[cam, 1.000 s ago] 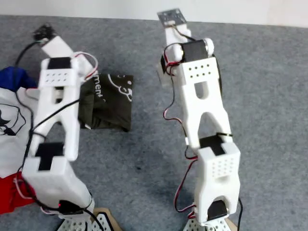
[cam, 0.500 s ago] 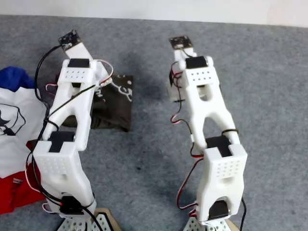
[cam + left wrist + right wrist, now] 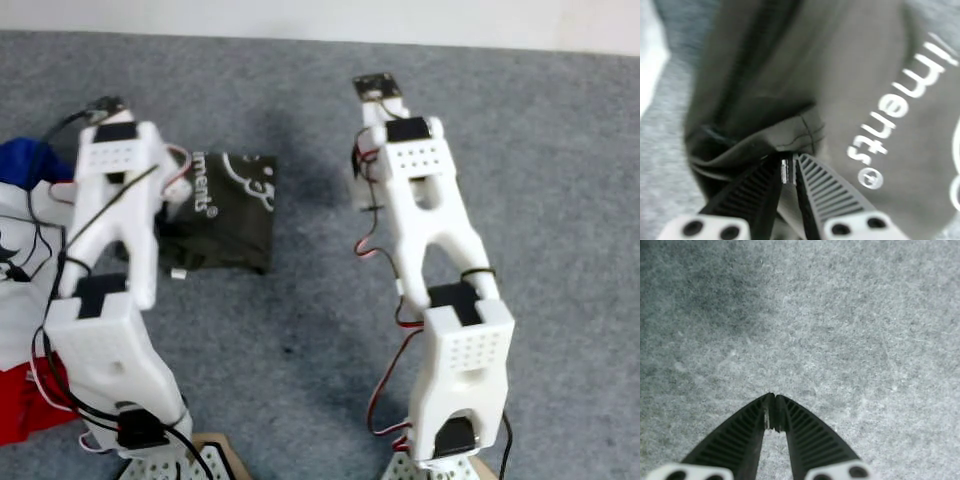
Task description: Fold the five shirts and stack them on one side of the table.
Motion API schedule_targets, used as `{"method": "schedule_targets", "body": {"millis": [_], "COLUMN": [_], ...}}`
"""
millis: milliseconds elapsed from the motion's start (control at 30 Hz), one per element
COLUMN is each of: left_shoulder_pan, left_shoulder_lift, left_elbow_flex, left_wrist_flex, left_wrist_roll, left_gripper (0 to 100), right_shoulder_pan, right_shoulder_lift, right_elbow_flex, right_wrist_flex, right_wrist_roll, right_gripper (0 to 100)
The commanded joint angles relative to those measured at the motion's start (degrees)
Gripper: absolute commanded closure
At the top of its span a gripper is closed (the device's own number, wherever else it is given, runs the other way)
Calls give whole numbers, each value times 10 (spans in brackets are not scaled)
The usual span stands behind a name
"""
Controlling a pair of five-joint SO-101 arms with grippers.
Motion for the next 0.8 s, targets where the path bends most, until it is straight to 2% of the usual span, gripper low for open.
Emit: {"method": "schedule_targets", "body": {"millis": [0,200,400,667,767], "left_shoulder_pan": [-45,-81,-86,-58,-55], "left_shoulder_lift": [-9,-9,-10,-9,-9], "left_elbow_flex": [-19,-18,-38,-183,-241], "left_wrist_flex": [7,11,18,144,199], "left_wrist_roll": [-10,-56,-60,-61,-61], "left_gripper": [966,966,965,962,962], "right_shoulder_pan": [2,-5,-24,-49,-68], "right_shoulder_lift": [-39,-38,-37,-39,-36], "right_elbow_flex": [-3,-3,-6,-11,-29], "right_wrist_flex": [-8,-9,-35,-75,-95], "right_wrist_roll": [-12,-20,-24,-53,-55], "right_gripper": [992,992,992,985,922]}}
